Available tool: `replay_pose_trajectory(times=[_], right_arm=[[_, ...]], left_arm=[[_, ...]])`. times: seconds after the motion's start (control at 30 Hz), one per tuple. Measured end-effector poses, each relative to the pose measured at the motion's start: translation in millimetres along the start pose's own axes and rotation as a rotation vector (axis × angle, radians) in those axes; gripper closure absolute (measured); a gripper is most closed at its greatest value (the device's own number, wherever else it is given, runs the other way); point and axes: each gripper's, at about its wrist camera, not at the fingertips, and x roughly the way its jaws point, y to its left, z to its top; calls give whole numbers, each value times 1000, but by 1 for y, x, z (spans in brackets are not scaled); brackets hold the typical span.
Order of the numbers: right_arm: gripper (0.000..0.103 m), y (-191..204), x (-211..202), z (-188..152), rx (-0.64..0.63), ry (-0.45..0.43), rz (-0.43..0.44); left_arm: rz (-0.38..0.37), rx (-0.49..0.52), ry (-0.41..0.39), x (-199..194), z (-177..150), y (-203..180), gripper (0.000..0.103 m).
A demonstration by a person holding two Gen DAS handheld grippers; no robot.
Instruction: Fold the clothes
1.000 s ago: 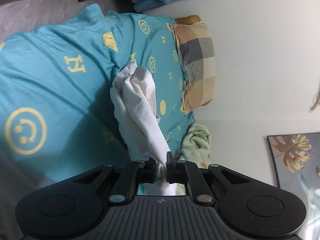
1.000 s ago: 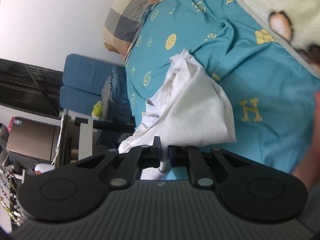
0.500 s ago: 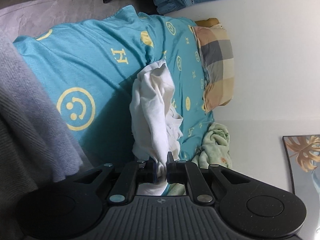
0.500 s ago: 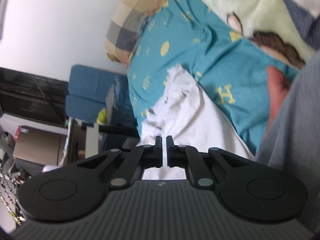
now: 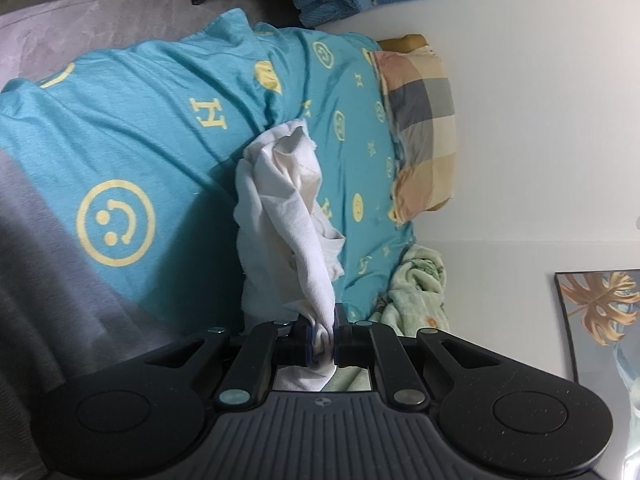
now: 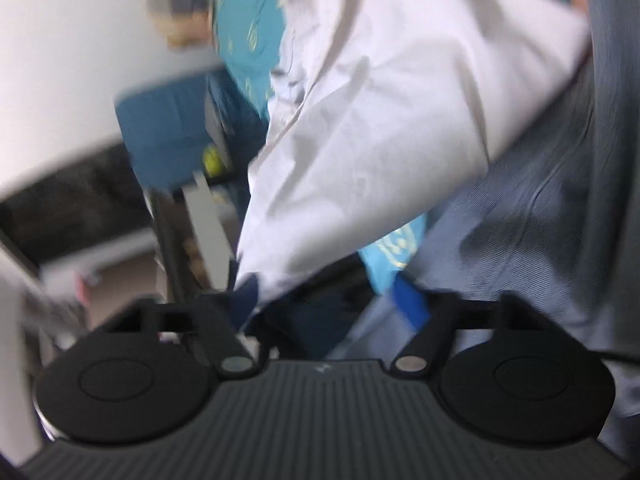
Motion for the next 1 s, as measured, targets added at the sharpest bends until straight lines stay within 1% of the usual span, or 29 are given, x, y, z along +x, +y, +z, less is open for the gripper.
replay_pose_trajectory(times=[0.03,0.07,0.13,0.2,0.27,0.33,0.37,0.4,0.43,0.47,0.5,0.53,0.57,0.6,0.63,0.73,0.87,0.93,1.0], right_arm=[[22,-7,2,-2,50,-18,33],[22,-11,7,-2,67,-37,68],[23,-16,17,0,58,-80,72],[22,-22,24,8,78,-134,14],[23,-20,21,14,40,-189,1],[24,-13,15,17,-18,-203,-2],[31,-9,11,17,-34,-221,-14],[35,-6,4,18,-48,-241,-26],[36,-3,-2,19,-61,-262,-39],[44,0,-11,21,-76,-290,-55],[57,3,-20,22,-92,-317,-71],[66,5,-26,22,-99,-332,-84],[80,7,-33,23,-105,-346,-96],[89,8,-37,24,-117,-349,-96],[91,10,-41,24,-137,-352,-97],[92,25,-56,20,-212,-383,-99],[92,52,-76,12,-294,-392,-65],[92,63,-85,9,-322,-391,-53],[92,75,-84,14,-324,-387,-63]], left_arm=[[-9,-3,1,1,1,0,94],[-12,-13,0,0,2,1,94],[-16,-33,1,0,5,4,94],[-23,-46,1,-2,7,6,94],[-46,-70,0,-4,11,9,94],[-70,-99,-1,-8,15,14,94],[-72,-103,-3,-9,16,14,94],[-73,-108,-5,-11,17,15,94],[-75,-112,-6,-12,18,16,94],[-77,-117,-8,-14,18,16,94],[-78,-121,-10,-16,19,17,94],[-80,-126,-12,-17,20,18,94],[-81,-130,-13,-19,20,18,94],[-82,-130,-12,-19,19,18,94],[-82,-129,-10,-20,17,18,94],[-95,-105,2,-25,10,13,94],[-176,-71,26,-39,0,4,94],[-173,-58,24,-44,-4,-3,94],[-171,-52,19,-44,-4,-9,94]])
